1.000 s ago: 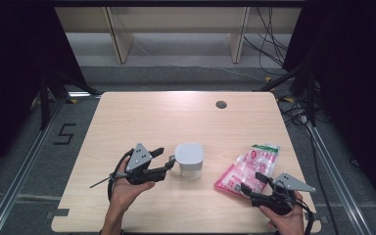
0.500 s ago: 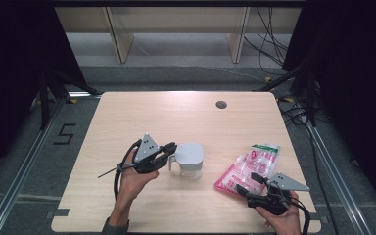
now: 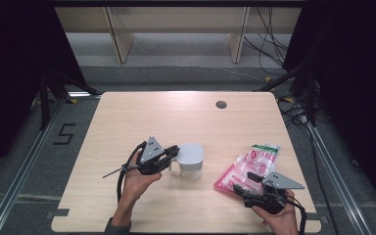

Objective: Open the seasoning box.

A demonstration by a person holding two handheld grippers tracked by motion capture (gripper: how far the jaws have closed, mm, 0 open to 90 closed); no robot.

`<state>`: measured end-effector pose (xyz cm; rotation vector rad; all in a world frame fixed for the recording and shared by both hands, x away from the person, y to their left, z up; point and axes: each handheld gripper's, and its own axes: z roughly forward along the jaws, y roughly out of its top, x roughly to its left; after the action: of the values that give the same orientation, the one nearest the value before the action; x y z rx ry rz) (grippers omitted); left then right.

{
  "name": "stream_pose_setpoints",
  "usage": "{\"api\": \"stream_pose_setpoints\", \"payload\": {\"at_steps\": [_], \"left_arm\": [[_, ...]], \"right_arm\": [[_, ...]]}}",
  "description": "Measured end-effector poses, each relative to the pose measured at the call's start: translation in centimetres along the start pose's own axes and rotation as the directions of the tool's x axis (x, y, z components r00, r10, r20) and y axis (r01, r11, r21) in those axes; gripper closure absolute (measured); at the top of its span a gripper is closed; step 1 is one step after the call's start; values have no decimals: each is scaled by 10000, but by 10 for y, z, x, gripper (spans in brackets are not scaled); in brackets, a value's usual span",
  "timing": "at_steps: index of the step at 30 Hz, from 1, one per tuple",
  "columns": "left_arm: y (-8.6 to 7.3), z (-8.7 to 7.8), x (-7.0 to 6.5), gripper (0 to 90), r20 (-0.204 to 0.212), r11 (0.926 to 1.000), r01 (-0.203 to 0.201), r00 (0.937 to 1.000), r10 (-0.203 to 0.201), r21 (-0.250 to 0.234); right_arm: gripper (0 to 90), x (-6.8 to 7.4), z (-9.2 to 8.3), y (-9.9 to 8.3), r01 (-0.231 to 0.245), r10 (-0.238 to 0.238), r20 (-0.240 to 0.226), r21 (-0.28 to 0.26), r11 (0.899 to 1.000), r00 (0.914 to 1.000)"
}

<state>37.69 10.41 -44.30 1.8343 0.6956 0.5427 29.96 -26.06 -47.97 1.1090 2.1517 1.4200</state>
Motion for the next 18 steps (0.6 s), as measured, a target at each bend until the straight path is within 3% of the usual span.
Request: {"api": "stream_pose_setpoints", "payload": {"at_steps": [1, 3, 5, 7, 8, 9, 11, 13, 14, 16, 17, 18], "left_arm": [[0, 0, 0, 838, 9, 10000, 34, 10000, -34, -32], [-1, 0, -1, 839, -10, 10000, 50, 10000, -50, -12], [-1, 0, 1, 838, 22, 9999, 105, 9999, -104, -79], [-2, 0, 1, 838, 50, 9996, 224, 9997, -223, -149], [-2, 0, 1, 839, 28, 9997, 210, 9998, -209, -154], [-2, 0, 1, 839, 10, 9997, 170, 9999, -170, -159], [-2, -1, 2, 840, -32, 9998, 152, 9999, -152, -99], [-3, -1, 2, 840, -38, 9998, 153, 9999, -154, -114], [-3, -2, 2, 841, -53, 9998, 133, 9999, -134, -126], [-3, -2, 2, 844, -32, 9998, 131, 9999, -131, -132], [-3, -2, 2, 846, -25, 9998, 148, 9999, -148, -137], [-3, -2, 2, 846, -36, 9998, 149, 9999, -150, -133]], "right_arm": [[276, 1, 2, 1, 121, -120, 38, -207, 9997, 9999], [304, 5, 2, 2, -24, 23, -112, -49, 10000, 9999], [339, 5, 5, 5, 601, -605, -256, -164, 9981, 9978], [365, 11, 5, 7, 543, -543, -275, -7, 9985, 9981], [381, 9, 7, 8, 1116, -1126, -373, -265, 9934, 9929], [395, 11, 8, 10, 1154, -1164, -386, -273, 9929, 9925], [411, 13, 11, 13, 1710, -1721, -503, -248, 9849, 9838], [418, 19, 13, 16, 1702, -1707, -490, -143, 9853, 9841], [433, 19, 20, 20, 2189, -2207, -529, -372, 9750, 9739], [436, 21, 21, 22, 2152, -2165, -584, -283, 9762, 9745], [441, 20, 24, 24, 2448, -2469, -462, -460, 9685, 9679], [448, 21, 25, 26, 2435, -2456, -516, -435, 9689, 9680]]}}
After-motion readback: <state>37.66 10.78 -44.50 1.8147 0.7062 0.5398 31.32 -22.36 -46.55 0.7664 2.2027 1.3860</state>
